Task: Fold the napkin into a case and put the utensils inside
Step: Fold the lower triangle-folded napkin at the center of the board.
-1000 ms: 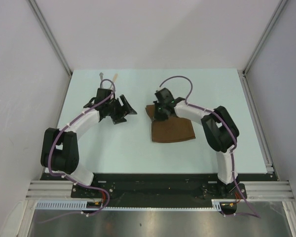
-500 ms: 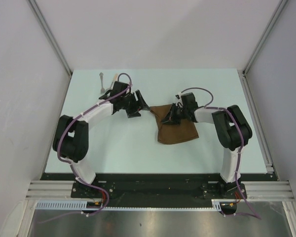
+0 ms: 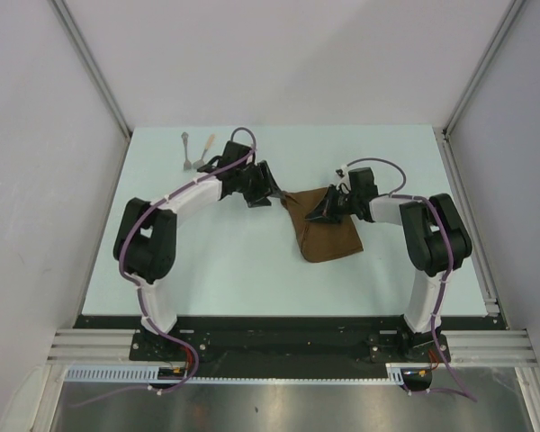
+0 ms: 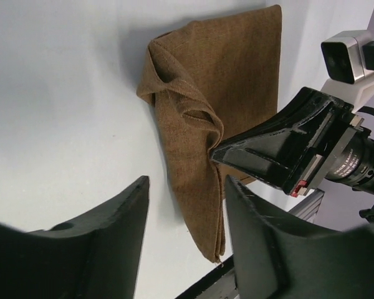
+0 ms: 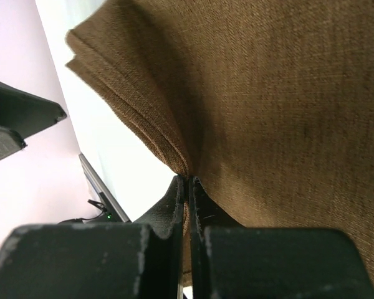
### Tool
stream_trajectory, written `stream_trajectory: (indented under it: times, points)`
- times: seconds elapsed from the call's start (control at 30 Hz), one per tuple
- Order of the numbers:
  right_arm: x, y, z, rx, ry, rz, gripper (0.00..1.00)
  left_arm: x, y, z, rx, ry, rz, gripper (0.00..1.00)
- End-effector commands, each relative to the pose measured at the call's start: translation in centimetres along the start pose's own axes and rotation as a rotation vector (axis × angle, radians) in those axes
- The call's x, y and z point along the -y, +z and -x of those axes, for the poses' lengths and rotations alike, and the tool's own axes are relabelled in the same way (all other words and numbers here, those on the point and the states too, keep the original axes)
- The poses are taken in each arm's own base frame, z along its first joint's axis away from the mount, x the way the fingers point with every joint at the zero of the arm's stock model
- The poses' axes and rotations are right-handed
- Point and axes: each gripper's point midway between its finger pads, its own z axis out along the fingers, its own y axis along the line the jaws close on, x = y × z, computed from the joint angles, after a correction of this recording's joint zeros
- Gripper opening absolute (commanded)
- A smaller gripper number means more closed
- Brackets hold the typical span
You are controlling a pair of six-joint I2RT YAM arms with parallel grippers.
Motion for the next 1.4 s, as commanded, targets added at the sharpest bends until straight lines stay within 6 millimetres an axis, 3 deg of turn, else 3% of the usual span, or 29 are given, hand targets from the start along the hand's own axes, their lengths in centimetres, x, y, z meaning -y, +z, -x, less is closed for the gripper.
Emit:
stream_trajectory:
  times: [0.0, 0.17, 0.37, 0.6, 0.97, 1.37]
  points:
    - [-0.8, -0.9, 0.3, 0.006, -0.053, 0.039, 0.0, 1.5, 0.5, 0.7, 0.007, 0.026, -0.009, 0.52]
    - [0.4, -0.8, 0.5, 0.006, -0.049, 0.017, 0.0, 1.8, 1.2, 1.1, 0.011, 0.032, -0.006, 0.34]
    - [1.1, -1.0, 1.0, 0.018, -0.053, 0.001, 0.0, 2.0, 2.4, 0.9, -0.007, 0.034, -0.008, 0.26]
    - [2.2, -1.1, 1.4, 0.02, -0.058, -0.022, 0.0, 2.5, 4.2, 0.4, -0.035, 0.027, -0.02, 0.23]
    - [3.4, -1.3, 1.9, 0.019, -0.048, -0.031, 0.0, 4.8, 6.5, 0.8, -0.053, 0.037, -0.051, 0.22]
    - [3.3, -1.1, 2.4, 0.01, -0.065, -0.017, 0.02, 4.4, 8.8, 1.1, -0.062, 0.007, -0.039, 0.22]
